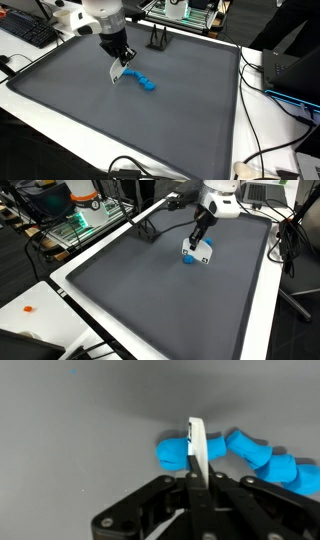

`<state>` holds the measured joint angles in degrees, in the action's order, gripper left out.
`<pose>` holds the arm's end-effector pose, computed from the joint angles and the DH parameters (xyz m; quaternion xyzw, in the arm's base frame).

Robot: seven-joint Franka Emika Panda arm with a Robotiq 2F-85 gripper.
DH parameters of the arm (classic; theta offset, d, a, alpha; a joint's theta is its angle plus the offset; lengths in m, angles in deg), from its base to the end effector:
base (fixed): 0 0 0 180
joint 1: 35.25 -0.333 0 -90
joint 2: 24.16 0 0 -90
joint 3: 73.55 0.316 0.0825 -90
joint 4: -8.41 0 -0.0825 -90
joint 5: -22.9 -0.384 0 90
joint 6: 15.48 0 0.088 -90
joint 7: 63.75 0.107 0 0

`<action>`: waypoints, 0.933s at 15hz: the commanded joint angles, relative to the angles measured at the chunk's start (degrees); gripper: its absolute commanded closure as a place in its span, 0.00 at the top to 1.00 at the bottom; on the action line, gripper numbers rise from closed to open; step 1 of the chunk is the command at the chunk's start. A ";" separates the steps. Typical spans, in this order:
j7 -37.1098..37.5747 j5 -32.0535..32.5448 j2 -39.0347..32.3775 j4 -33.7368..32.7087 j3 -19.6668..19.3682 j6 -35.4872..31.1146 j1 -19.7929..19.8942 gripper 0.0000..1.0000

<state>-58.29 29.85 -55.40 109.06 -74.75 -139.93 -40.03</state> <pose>0.6479 0.0369 0.2482 0.9962 0.0223 -0.0604 0.0581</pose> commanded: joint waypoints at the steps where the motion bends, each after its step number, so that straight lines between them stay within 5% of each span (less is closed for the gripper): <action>1: -0.64 -0.54 -0.90 2.65 0.28 -1.57 0.97 0.01; 14: 0.04 -2.93 4.88 10.84 0.46 -3.20 1.64 0.01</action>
<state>-58.23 27.78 -52.76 115.00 -74.74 -143.04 -38.93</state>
